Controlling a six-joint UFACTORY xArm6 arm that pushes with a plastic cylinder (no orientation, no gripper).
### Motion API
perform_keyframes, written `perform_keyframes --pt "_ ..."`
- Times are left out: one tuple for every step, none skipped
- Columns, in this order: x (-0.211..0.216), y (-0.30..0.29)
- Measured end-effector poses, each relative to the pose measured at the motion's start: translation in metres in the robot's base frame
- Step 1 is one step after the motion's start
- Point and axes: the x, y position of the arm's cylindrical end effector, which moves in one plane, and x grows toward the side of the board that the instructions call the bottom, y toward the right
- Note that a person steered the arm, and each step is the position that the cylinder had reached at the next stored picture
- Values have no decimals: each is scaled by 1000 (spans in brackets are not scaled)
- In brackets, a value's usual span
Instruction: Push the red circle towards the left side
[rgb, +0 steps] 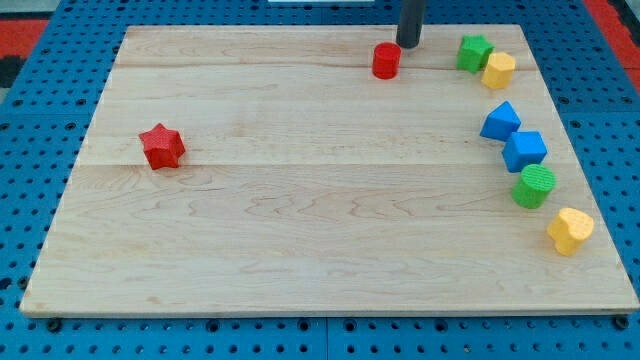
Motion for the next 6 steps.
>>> perform_keyframes --pt "29 -40" --pt "44 -91" --pt "46 -63" --pt "75 -53" --pt "89 -111" --pt "82 -179"
